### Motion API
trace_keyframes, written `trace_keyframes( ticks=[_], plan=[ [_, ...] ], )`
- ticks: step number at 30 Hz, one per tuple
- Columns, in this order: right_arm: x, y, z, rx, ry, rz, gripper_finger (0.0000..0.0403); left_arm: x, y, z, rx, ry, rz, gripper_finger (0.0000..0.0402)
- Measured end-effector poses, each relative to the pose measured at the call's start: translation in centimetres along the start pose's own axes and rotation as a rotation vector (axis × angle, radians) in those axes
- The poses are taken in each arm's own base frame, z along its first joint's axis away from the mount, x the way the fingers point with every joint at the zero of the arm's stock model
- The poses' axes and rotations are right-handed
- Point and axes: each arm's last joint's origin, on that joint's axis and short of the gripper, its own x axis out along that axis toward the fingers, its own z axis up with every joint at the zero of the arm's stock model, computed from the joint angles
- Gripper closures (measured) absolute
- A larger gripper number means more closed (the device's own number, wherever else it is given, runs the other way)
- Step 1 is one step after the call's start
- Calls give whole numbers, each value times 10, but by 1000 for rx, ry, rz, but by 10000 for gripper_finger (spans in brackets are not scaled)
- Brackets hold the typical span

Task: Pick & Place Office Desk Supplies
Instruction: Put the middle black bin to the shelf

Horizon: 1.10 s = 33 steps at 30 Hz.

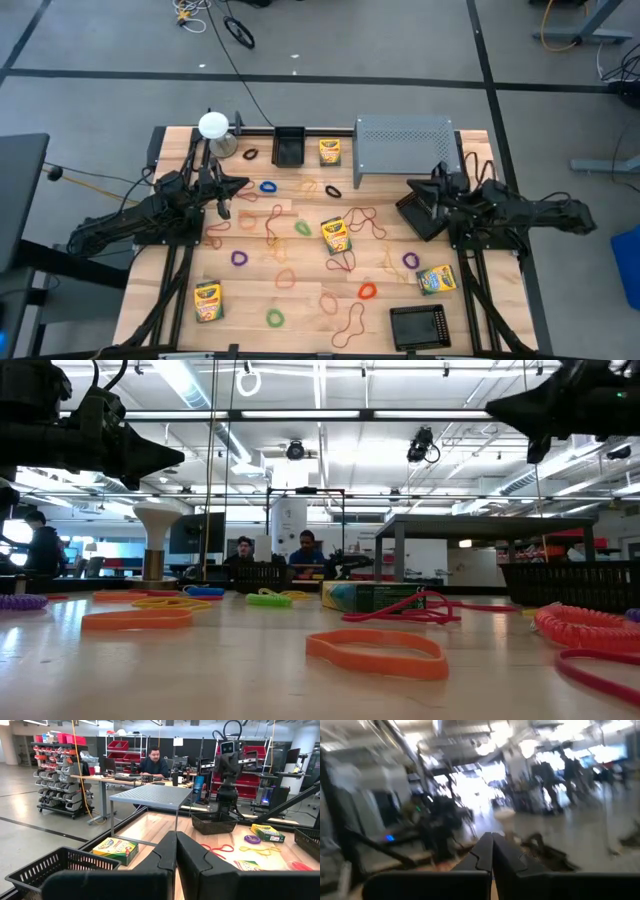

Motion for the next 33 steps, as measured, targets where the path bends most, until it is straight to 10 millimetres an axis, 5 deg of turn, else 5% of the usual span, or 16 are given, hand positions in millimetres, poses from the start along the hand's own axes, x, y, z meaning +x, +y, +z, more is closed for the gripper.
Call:
trace_keyframes(
  ticks=[8, 16, 25, 33],
  plan=[
    [39, 20, 10, -6, 418, -138, 400, 0, 0, 0, 0, 0, 0, 390],
    [60, 47, 1, 55, 782, -285, 401, 0, 0, 0, 0, 0, 0, 390],
    [74, 90, -5, -4, 1030, -334, 399, 0, 0, 0, 0, 0, 0, 390],
    [65, 111, 3, -116, 1248, -419, 355, 0, 0, 0, 0, 0, 0, 390]
  ],
)
